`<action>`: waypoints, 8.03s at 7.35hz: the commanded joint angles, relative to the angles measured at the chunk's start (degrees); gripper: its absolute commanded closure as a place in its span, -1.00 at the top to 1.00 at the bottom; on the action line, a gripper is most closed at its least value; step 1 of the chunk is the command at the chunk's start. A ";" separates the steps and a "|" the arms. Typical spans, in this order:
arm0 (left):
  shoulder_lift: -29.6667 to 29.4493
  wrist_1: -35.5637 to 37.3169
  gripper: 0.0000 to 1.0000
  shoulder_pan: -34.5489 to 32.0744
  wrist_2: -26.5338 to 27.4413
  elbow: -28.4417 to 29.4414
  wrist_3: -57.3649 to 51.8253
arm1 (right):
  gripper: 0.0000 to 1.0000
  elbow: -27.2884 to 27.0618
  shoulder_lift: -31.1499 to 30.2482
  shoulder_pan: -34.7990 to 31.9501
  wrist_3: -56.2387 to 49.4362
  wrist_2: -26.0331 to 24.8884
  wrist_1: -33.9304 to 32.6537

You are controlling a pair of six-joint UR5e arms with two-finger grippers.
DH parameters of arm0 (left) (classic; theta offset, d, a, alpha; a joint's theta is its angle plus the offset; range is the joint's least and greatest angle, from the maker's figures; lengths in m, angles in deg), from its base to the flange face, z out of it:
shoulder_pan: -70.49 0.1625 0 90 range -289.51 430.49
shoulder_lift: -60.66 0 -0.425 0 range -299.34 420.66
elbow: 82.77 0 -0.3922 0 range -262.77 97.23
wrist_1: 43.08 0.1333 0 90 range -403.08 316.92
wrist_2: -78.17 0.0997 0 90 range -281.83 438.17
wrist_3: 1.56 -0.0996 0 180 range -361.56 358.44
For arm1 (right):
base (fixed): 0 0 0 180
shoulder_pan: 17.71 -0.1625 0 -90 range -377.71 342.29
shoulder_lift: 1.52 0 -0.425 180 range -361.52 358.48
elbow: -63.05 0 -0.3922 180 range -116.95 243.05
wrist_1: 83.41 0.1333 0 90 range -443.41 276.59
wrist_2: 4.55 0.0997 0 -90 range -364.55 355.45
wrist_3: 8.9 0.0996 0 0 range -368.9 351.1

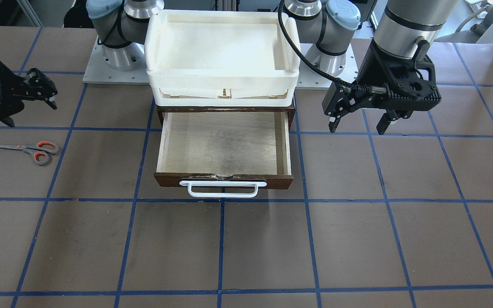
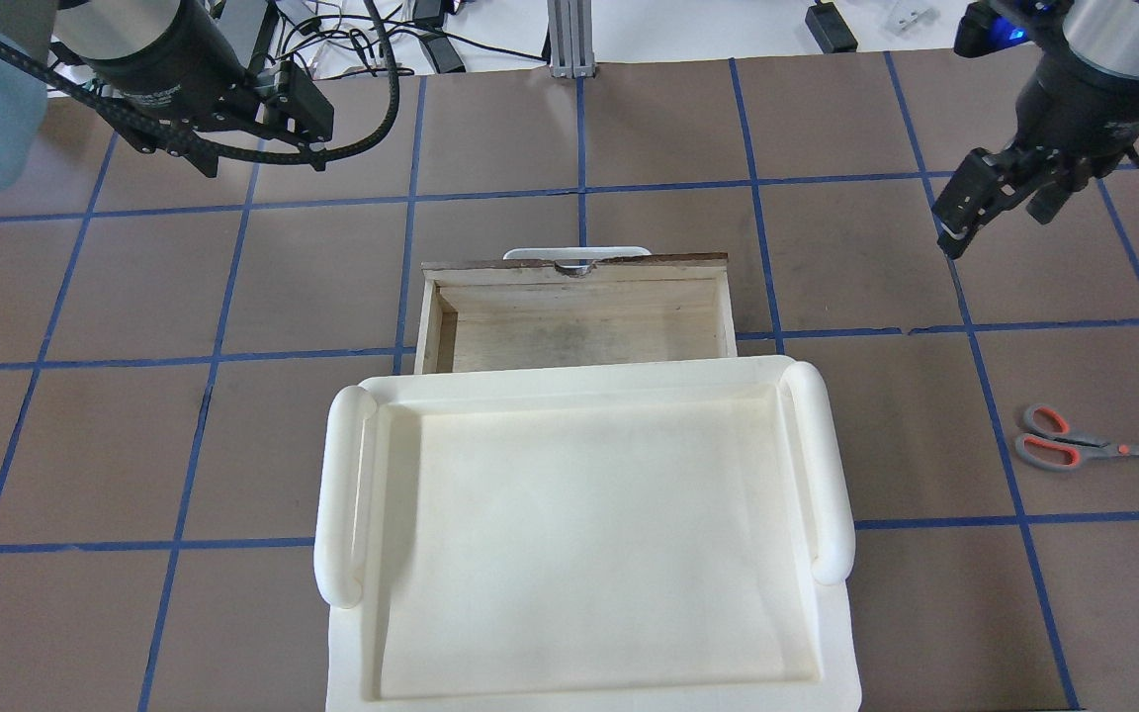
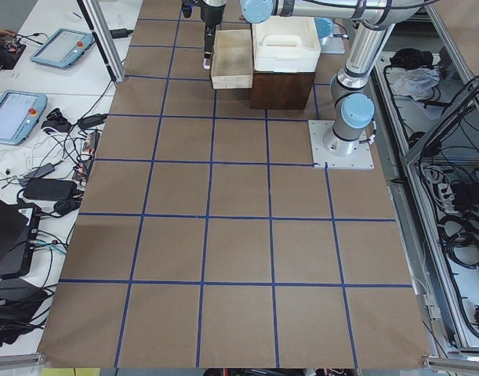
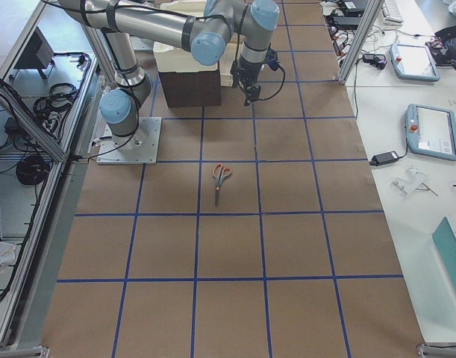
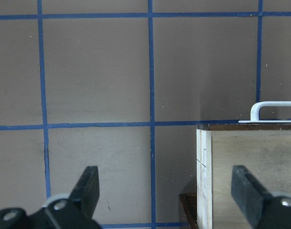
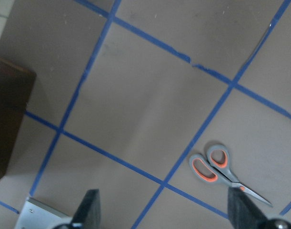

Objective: Put scissors in drawer and close it
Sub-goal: 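Lower the right gripper over the scissors handles, then close the right gripper on the scissors and lift them, then carry the scissors with the right gripper over the open drawer and lower, then open the right gripper to drop the scissors into the drawer and rise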

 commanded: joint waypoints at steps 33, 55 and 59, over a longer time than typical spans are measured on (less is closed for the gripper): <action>1.04 0.04 1.00 1.67 0.09 -0.57 -0.71 | -1.00 3.23 -0.58 -12.51 -41.73 4.88 -7.52; 1.14 1.54 1.00 1.67 0.70 -2.34 -0.71 | 1.00 8.79 -1.94 -29.22 0.09 4.97 -4.25; -7.62 0.03 1.00 -6.56 1.42 3.11 5.33 | 1.00 8.70 -5.38 -26.99 32.71 4.09 -3.46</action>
